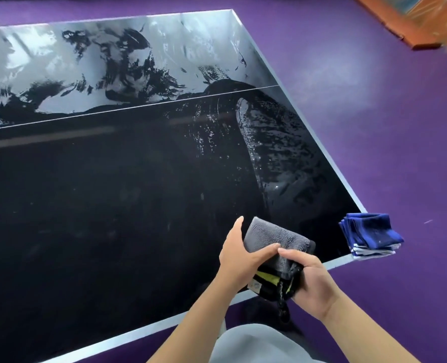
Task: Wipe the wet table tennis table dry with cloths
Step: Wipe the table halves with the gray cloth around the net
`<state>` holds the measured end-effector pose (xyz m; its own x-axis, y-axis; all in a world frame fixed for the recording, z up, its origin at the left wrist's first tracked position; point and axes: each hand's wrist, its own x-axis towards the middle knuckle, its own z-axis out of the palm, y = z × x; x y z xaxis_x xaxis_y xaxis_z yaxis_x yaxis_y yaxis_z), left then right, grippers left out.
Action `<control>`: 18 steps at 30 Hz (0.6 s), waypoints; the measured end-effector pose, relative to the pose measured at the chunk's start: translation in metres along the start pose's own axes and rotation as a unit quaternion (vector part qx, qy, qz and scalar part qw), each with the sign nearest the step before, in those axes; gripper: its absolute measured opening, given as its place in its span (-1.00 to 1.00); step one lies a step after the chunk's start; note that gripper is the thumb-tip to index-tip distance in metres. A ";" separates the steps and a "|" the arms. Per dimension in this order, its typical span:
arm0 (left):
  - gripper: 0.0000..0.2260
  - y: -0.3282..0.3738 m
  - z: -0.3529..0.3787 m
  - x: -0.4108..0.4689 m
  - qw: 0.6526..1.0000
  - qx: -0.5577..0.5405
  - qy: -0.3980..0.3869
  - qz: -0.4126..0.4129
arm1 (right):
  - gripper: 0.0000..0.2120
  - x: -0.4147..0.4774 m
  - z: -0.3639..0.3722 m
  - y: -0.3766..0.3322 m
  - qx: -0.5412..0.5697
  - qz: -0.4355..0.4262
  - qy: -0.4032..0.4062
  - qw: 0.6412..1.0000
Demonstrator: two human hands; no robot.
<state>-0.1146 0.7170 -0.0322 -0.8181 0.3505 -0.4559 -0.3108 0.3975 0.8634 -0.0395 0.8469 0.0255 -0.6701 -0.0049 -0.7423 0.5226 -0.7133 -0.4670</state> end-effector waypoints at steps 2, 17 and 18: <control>0.00 -0.001 0.000 0.010 1.000 0.007 -0.004 -0.009 | -0.62 0.011 -0.005 -0.006 -0.022 0.005 0.028 0.999; -0.36 -0.057 -0.089 0.199 0.869 0.239 0.353 -0.252 | -0.69 0.244 0.034 -0.214 -0.257 -0.149 0.119 0.947; -0.37 -0.062 -0.081 0.205 0.856 0.253 0.367 -0.261 | -0.67 0.266 0.047 -0.231 -0.301 -0.174 0.117 0.930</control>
<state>-0.3022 0.6952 -0.1618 -0.7734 -0.5401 -0.3318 -0.6288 0.7196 0.2946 -0.3632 0.9778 -0.0416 -0.7575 0.3563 -0.5470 0.5429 -0.1215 -0.8310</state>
